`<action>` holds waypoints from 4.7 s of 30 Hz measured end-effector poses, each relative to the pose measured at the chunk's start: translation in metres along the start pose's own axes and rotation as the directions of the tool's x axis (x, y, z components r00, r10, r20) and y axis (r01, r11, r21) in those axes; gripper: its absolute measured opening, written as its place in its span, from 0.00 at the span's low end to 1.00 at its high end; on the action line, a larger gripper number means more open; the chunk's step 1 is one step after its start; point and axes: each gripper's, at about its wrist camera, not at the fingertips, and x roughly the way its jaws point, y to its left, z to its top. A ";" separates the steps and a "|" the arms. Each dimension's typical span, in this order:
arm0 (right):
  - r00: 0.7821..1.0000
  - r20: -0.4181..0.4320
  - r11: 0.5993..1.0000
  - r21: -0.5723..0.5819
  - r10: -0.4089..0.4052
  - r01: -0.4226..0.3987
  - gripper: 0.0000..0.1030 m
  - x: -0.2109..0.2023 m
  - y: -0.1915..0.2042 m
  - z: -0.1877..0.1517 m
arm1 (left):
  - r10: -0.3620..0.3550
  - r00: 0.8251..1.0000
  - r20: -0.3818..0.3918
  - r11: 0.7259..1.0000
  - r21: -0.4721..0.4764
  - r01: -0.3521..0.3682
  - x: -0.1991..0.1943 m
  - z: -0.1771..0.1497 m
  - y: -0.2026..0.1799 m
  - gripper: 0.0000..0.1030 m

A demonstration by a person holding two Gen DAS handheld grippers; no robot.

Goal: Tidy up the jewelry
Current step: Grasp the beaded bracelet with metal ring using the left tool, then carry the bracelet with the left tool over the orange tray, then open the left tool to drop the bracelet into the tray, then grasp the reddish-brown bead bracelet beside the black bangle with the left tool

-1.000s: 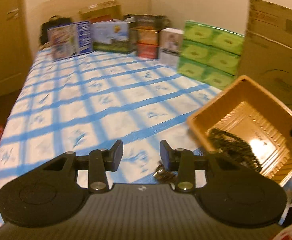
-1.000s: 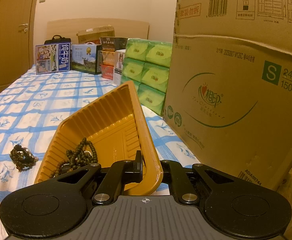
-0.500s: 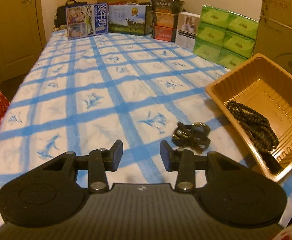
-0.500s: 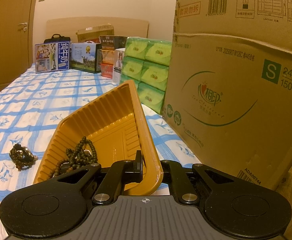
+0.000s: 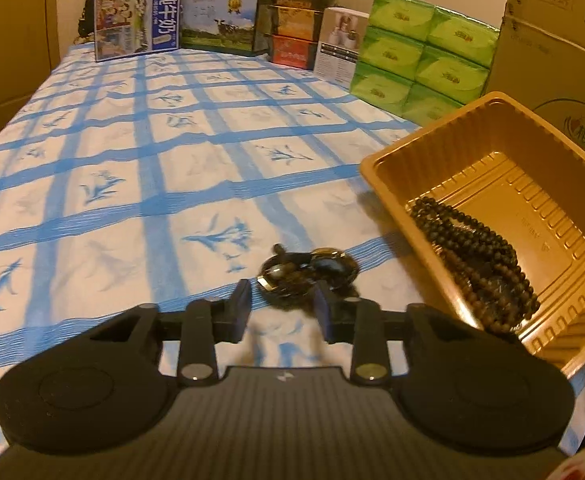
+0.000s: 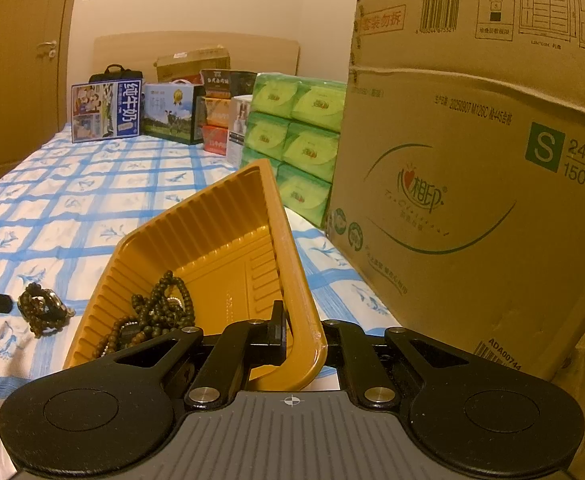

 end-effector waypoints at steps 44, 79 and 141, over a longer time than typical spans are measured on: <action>1.000 0.001 1.000 -0.005 -0.001 0.001 0.06 0.000 0.001 0.000 | -0.161 0.985 0.060 0.985 0.066 0.157 -0.037 0.062 -0.001 0.05; 1.000 0.002 1.000 0.003 0.002 -0.002 0.06 -0.001 0.001 0.000 | -0.420 0.903 -0.085 0.878 0.212 0.429 -0.031 0.027 -0.134 0.13; 1.000 -0.006 1.000 0.000 -0.004 0.004 0.06 0.003 0.001 -0.003 | 0.074 0.996 -0.051 0.907 0.418 -0.046 0.026 -0.015 -0.005 0.19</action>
